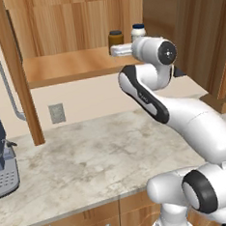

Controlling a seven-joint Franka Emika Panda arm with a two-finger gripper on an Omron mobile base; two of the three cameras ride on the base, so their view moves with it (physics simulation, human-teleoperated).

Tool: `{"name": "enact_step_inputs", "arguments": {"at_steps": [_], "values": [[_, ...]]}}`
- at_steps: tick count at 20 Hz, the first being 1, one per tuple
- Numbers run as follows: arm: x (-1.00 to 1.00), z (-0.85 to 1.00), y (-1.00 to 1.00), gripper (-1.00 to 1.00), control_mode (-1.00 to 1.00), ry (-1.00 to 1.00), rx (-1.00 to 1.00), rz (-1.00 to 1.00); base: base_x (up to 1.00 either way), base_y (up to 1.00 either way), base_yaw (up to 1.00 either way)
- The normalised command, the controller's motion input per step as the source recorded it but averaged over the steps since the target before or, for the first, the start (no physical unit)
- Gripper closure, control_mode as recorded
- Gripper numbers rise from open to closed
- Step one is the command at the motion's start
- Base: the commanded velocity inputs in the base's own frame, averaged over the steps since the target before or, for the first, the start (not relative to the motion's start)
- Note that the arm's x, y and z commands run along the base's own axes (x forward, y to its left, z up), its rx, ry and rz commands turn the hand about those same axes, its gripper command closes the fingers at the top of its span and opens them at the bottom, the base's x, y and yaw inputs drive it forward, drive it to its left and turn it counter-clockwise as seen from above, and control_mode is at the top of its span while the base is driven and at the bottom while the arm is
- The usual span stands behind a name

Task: Collect the turmeric, mayonnaise, and shaker from the cabinet and place them next to the stove.

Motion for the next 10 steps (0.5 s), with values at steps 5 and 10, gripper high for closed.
{"name": "enact_step_inputs", "arguments": {"at_steps": [5,10], "values": [[0.38,0.04,0.00,-1.00,-1.00,0.05,0.00,0.00,0.00,0.00,0.00],[0.32,0.00,0.00,-1.00,-1.00,0.05,-0.01,0.00,0.00,0.00,0.00]]}}
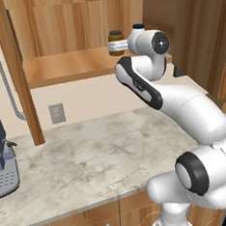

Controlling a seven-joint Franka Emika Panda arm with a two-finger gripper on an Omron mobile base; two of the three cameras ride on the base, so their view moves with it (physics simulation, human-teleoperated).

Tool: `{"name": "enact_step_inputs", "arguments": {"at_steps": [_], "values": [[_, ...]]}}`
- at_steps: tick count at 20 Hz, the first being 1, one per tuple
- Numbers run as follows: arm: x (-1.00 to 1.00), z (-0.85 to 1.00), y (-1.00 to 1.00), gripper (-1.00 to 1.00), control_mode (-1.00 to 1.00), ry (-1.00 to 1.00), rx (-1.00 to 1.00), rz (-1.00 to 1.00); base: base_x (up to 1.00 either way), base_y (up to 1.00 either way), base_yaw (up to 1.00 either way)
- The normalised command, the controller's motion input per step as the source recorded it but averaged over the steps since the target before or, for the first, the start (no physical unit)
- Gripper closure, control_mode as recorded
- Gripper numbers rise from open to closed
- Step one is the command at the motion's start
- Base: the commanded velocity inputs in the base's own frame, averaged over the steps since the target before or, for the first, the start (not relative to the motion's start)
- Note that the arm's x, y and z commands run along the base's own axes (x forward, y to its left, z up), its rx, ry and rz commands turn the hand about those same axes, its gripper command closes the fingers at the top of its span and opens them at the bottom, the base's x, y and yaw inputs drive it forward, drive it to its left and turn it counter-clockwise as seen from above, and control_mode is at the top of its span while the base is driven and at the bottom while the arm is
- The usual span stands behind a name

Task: Collect the turmeric, mayonnaise, and shaker from the cabinet and place them next to the stove.

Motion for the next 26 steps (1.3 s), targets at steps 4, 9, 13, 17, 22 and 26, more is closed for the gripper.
{"name": "enact_step_inputs", "arguments": {"at_steps": [4,9,13,17,22,26], "values": [[0.29,0.00,0.00,-1.00,-1.00,0.05,0.00,0.00,0.00,0.00,0.00],[0.28,0.00,0.00,-1.00,-1.00,0.06,-0.01,0.00,0.00,0.00,0.00],[0.27,0.00,0.00,-1.00,-1.00,0.06,-0.01,0.00,0.00,0.00,0.00],[0.26,0.00,0.00,-1.00,-1.00,0.07,-0.01,0.00,0.00,0.00,0.00],[0.23,0.00,0.00,-1.00,-1.00,0.06,0.00,0.00,0.00,0.00,0.00],[0.16,0.01,0.00,-1.00,-1.00,0.05,0.00,0.00,0.00,0.00,0.00]]}}
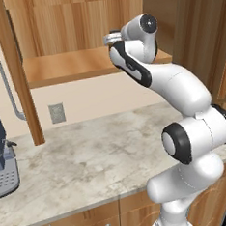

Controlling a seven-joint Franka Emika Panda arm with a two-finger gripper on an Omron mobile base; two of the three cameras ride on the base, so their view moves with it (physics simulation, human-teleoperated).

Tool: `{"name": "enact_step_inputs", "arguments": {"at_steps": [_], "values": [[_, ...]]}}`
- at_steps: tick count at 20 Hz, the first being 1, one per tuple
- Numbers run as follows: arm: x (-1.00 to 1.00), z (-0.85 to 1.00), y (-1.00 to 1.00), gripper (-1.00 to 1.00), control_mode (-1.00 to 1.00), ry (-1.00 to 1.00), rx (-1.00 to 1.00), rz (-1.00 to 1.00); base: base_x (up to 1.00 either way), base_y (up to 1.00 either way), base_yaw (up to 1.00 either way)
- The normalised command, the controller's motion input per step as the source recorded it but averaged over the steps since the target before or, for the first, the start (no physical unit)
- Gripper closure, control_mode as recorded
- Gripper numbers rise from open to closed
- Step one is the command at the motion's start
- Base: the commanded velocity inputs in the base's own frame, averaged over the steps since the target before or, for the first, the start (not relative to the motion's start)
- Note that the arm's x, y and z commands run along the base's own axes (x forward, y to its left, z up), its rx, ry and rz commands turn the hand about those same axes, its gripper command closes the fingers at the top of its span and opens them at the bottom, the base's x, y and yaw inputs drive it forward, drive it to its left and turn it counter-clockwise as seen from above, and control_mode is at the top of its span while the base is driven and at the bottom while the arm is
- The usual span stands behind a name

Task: Collect the turmeric, mayonnaise, and shaker from the cabinet and place them next to the stove.

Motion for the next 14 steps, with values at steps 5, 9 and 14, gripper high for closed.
{"name": "enact_step_inputs", "arguments": {"at_steps": [5,9,14], "values": [[0.06,0.10,0.00,-1.00,-1.00,0.02,0.00,0.00,0.00,0.00,0.00],[0.04,0.12,0.01,-1.00,-1.00,0.02,-0.01,0.00,0.00,0.00,0.00],[0.10,0.01,0.03,-1.00,-1.00,0.04,-0.01,0.00,0.00,0.00,0.00]]}}
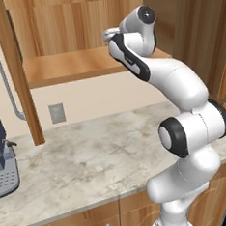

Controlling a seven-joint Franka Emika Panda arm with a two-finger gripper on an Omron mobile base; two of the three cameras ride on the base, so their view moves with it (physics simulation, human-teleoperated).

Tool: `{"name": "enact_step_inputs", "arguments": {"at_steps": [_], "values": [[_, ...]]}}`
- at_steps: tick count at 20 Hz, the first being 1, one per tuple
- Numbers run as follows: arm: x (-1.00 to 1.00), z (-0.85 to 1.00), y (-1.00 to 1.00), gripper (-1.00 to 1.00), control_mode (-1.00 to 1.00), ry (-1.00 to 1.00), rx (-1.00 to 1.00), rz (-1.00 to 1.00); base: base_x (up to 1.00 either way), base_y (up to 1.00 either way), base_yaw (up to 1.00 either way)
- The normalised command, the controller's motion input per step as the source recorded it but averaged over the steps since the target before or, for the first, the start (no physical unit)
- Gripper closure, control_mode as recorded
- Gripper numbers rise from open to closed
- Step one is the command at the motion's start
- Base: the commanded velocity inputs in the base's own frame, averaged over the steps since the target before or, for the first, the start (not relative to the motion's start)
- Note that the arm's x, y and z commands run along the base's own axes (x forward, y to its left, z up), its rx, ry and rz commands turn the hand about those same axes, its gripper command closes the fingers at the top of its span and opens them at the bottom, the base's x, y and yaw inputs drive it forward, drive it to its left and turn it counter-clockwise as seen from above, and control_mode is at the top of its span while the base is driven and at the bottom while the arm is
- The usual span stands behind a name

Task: Collect the turmeric, mayonnaise, and shaker from the cabinet and place them next to the stove.

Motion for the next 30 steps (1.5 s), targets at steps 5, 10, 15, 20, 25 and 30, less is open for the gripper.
{"name": "enact_step_inputs", "arguments": {"at_steps": [5,10,15,20,25,30], "values": [[0.10,0.00,0.01,-1.00,-1.00,0.05,-0.01,0.00,0.00,0.00,0.00],[0.11,0.00,0.02,-1.00,-1.00,0.07,-0.01,0.00,0.00,0.00,0.00],[0.16,0.00,0.08,-1.00,-1.00,0.08,-0.01,0.00,0.00,0.00,0.00],[0.15,0.00,0.08,-1.00,-1.00,0.07,-0.01,0.00,0.00,0.00,0.00],[0.04,0.00,0.06,1.00,-1.00,0.08,-0.01,0.00,0.00,0.00,0.00],[0.02,-0.02,0.01,1.00,-1.00,0.07,0.00,0.00,0.00,0.00,0.00]]}}
